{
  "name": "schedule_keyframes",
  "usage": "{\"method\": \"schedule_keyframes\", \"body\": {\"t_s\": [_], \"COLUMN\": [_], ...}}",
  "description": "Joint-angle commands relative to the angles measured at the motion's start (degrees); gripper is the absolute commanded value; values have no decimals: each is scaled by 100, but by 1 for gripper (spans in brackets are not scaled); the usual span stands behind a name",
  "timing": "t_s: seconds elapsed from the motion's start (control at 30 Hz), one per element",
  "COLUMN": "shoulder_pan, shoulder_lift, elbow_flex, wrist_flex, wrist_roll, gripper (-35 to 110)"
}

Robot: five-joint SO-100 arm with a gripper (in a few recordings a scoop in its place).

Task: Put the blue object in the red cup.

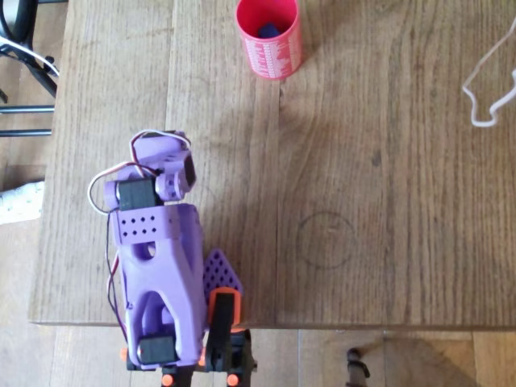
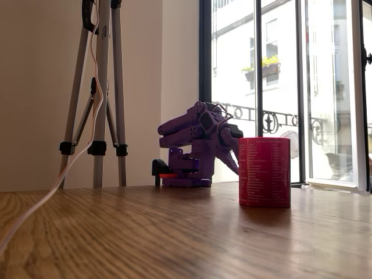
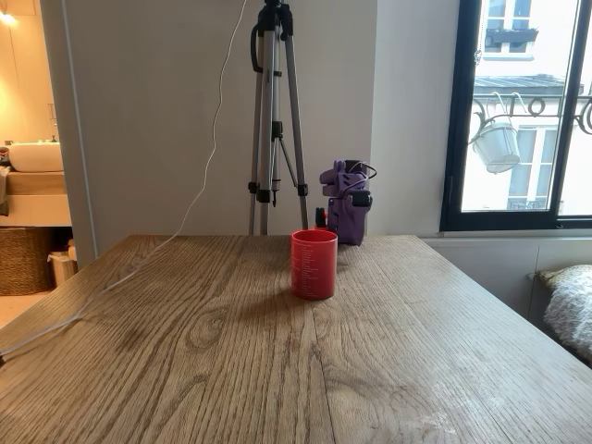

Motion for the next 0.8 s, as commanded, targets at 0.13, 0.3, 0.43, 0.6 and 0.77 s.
{"method": "schedule_keyframes", "body": {"t_s": [0.13, 0.3, 0.43, 0.6, 0.77], "shoulder_pan": [387, 387, 387, 387, 378], "shoulder_lift": [-44, -44, -44, -44, -44], "elbow_flex": [-97, -97, -97, -97, -97], "wrist_flex": [-35, -35, -35, -35, -35], "wrist_roll": [255, 264, 264, 264, 255], "gripper": [1, 1, 1, 1, 1]}}
